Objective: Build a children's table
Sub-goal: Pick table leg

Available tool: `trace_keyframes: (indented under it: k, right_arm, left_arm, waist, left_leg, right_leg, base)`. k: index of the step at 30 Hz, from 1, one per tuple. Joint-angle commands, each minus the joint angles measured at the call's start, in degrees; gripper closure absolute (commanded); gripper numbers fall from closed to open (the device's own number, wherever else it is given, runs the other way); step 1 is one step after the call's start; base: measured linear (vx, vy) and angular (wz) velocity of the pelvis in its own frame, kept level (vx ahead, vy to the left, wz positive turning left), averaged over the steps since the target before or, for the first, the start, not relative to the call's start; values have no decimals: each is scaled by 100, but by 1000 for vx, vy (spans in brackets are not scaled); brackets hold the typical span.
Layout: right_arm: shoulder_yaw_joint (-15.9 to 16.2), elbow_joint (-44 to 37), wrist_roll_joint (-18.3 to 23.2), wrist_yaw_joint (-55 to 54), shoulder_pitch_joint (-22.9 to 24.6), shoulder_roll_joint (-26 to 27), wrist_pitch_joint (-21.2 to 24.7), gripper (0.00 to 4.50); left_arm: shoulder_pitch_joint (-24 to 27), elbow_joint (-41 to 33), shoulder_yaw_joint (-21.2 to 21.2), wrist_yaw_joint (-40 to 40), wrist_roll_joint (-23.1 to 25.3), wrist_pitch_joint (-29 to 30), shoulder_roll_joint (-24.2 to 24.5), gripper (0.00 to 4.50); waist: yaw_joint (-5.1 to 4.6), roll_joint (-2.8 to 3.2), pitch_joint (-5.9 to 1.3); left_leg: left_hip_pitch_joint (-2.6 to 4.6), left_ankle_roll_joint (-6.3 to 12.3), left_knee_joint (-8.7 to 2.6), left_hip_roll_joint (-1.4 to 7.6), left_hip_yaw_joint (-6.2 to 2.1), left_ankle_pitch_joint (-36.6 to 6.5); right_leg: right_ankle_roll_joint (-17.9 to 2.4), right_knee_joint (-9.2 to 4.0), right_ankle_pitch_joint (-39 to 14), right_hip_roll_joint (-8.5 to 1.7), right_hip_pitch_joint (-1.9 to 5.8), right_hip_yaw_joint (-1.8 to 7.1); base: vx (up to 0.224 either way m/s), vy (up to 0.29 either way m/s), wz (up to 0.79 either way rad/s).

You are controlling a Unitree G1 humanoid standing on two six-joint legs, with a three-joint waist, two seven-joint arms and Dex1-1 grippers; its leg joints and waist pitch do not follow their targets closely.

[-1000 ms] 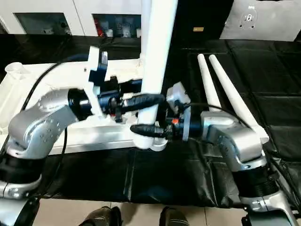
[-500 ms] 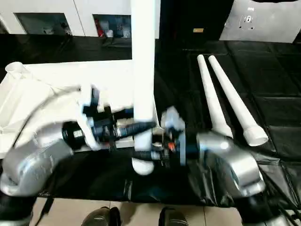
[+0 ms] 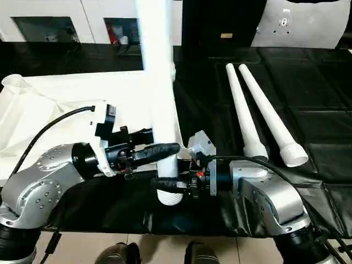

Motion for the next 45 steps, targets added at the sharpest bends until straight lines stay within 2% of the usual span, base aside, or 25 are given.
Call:
trace_keyframes:
  k: [1, 3, 4, 5, 6, 9, 10, 14, 17, 18, 19, 20, 21, 24, 25, 26, 27, 31, 35, 37, 38, 39, 42, 44, 45]
  right_arm:
    - [-215, -84, -12, -112, 31, -8, -114, 258]
    - [-112, -73, -148, -132, 8, 5, -207, 258]
    - [-80, -61, -182, -135, 3, 11, -233, 258]
    - [-50, -58, -189, -116, 12, 10, -243, 258]
    - [-28, -54, -179, -99, 30, 7, -249, 258]
    - [-41, -41, -181, -138, 78, 39, -290, 258]
    - [-52, 10, -216, -185, 176, 82, -402, 258]
    - [-33, 26, -254, -192, 307, 92, -473, 258]
    - [-30, -39, -276, -182, 416, 73, -485, 258]
    - [-34, -65, -270, -187, 446, 55, -485, 258]
    - [-41, -75, -276, -188, 467, 49, -495, 258]
    - [-46, -80, -282, -191, 477, 46, -501, 258]
    - [-63, -95, -289, -198, 505, 35, -515, 258]
    - [-113, -160, -271, -214, 567, -3, -508, 258]
    - [-123, -174, -265, -221, 575, -8, -500, 258]
    - [-138, -184, -264, -227, 582, -19, -502, 258]
    - [-149, -193, -262, -234, 583, -22, -500, 258]
    - [-180, -211, -257, -249, 582, -33, -497, 258]
    - [-191, -213, -256, -249, 572, -47, -516, 258]
    - [-212, -210, -254, -256, 567, -36, -518, 258]
    - [-226, -207, -252, -267, 564, -25, -525, 258]
    - [-256, -206, -228, -288, 564, -5, -523, 258]
    - [-520, -286, 138, -411, 533, 164, -317, 258]
    - [-592, -311, 245, -441, 517, 209, -247, 258]
    - [-669, -321, 283, -527, 475, 272, -243, 258]
  left_arm:
    - [-17, 57, -3, 42, 36, 162, 59, 192]
    - [-20, 76, -156, -135, 84, 132, 157, 192]
    - [-24, 102, -171, -166, 101, 106, 165, 192]
    - [-25, 134, -168, -192, 104, 70, 166, 192]
    - [-30, 185, -147, -207, 97, 35, 161, 192]
    - [32, 218, -181, -298, 139, -48, 201, 192]
    - [192, 223, -295, -455, 215, -137, 273, 192]
    - [379, 258, -345, -595, 154, -179, 253, 192]
    - [465, 337, -378, -700, 90, -219, 211, 192]
    - [475, 390, -408, -745, 100, -249, 205, 192]
    - [479, 431, -432, -763, 125, -294, 203, 192]
    - [478, 448, -440, -769, 132, -305, 202, 192]
    - [476, 510, -457, -798, 159, -338, 195, 192]
    - [454, 664, -476, -868, 224, -405, 186, 193]
    - [447, 680, -472, -877, 219, -409, 184, 169]
    - [429, 697, -452, -910, 153, -371, 163, 169]
    - [419, 703, -445, -920, 134, -362, 156, 153]
    - [381, 776, -438, -984, 96, -415, 117, 133]
    - [328, 929, -479, -986, 232, -576, 67, 95]
    - [336, 934, -436, -976, 233, -608, 47, 81]
    - [348, 922, -382, -961, 203, -612, 35, 58]
    - [365, 899, -298, -929, 149, -606, 12, 58]
    - [395, 817, 305, -608, -497, -445, -268, 30]
    - [395, 805, 434, -523, -632, -452, -331, 18]
    - [385, 792, 779, -269, -1072, -396, -492, 13]
  waist:
    - [12, -53, -477]
    - [16, -55, -473]
    - [7, -79, -463]
    - [10, -66, -463]
    - [1, -96, -461]
    - [9, -70, -459]
    - [6, -94, -453]
    - [-2, -80, -442]
    - [-5, -80, -425]
    - [0, -37, -410]
    - [0, -37, -410]
    - [-11, -66, -410]
    - [-5, -35, -404]
    - [-12, -60, -410]
    - [-12, -60, -410]
    - [-16, -42, -408]
    - [-18, -47, -406]
    - [-17, -59, -413]
    - [-14, -52, -425]
    - [-15, -54, -427]
    - [-16, -59, -426]
    - [-15, -57, -424]
    - [-11, -56, -425]
    - [-5, -65, -428]
    - [10, 7, -428]
  left_leg:
    - [132, 341, -377, 250, -134, -1009]
    - [128, 345, -377, 249, -137, -1004]
    - [119, 334, -382, 245, -136, -1020]
    - [124, 326, -384, 249, -141, -1027]
    - [125, 323, -382, 246, -133, -1032]
    - [135, 321, -388, 256, -139, -1039]
    - [124, 329, -391, 256, -139, -1059]
    - [126, 313, -409, 264, -140, -1116]
    - [131, 286, -417, 261, -143, -1259]
    - [149, 251, -426, 264, -151, -1347]
    - [149, 251, -426, 264, -151, -1347]
    - [143, 229, -424, 256, -147, -1396]
    - [154, 209, -431, 261, -155, -1433]
    - [154, 194, -442, 260, -159, -1462]
    - [154, 194, -442, 260, -159, -1462]
    - [159, 203, -434, 253, -149, -1467]
    - [152, 202, -439, 256, -155, -1466]
    - [152, 235, -435, 260, -151, -1415]
    - [149, 264, -434, 264, -151, -1356]
    - [149, 275, -433, 267, -148, -1347]
    - [142, 281, -433, 265, -148, -1334]
    - [142, 283, -432, 265, -146, -1332]
    - [140, 267, -413, 256, -135, -1340]
    - [140, 276, -411, 251, -140, -1333]
    - [144, 270, -411, 252, -149, -1333]
  right_leg:
    - [-1071, -478, -1695, -369, 356, 251]
    - [-1033, -485, -1777, -373, 352, 249]
    - [-1000, -492, -1837, -372, 353, 248]
    - [-991, -485, -1866, -372, 349, 247]
    - [-972, -498, -1874, -371, 347, 252]
    - [-991, -488, -1853, -375, 340, 255]
    - [-967, -489, -1878, -382, 340, 260]
    - [-956, -498, -1889, -378, 330, 260]
    - [-925, -524, -2089, -385, 326, 260]
    - [-877, -536, -2243, -384, 306, 260]
    - [-877, -536, -2243, -384, 306, 260]
    - [-838, -551, -2313, -381, 311, 261]
    - [-819, -552, -2369, -383, 302, 260]
    - [-794, -561, -2367, -382, 310, 264]
    - [-794, -561, -2367, -382, 310, 264]
    - [-793, -562, -2349, -379, 299, 268]
    - [-806, -558, -2348, -382, 307, 266]
    - [-870, -552, -2253, -382, 311, 266]
    - [-923, -538, -2102, -383, 320, 267]
    - [-953, -532, -2042, -382, 322, 267]
    - [-967, -529, -2022, -384, 329, 265]
    - [-971, -533, -2047, -389, 329, 265]
    - [-1029, -539, -2111, -401, 331, 259]
    - [-1034, -540, -2116, -387, 332, 249]
    - [-1035, -521, -2078, -378, 327, 246]
  base:
    - [0, 0, 0]
    - [0, 0, 0]
    - [0, 0, 0]
    - [0, 0, 0]
    - [0, 0, 0]
    - [0, 0, 0]
    - [0, 0, 0]
    - [0, 0, 0]
    - [0, 0, 0]
    - [0, 0, 0]
    - [0, 0, 0]
    - [0, 0, 0]
    - [0, 0, 0]
    - [0, 0, 0]
    - [0, 0, 0]
    - [0, 0, 0]
    - [0, 0, 0]
    - [0, 0, 0]
    - [0, 0, 0]
    - [0, 0, 0]
    - [0, 0, 0]
    - [0, 0, 0]
    - [0, 0, 0]
    - [0, 0, 0]
    - [0, 0, 0]
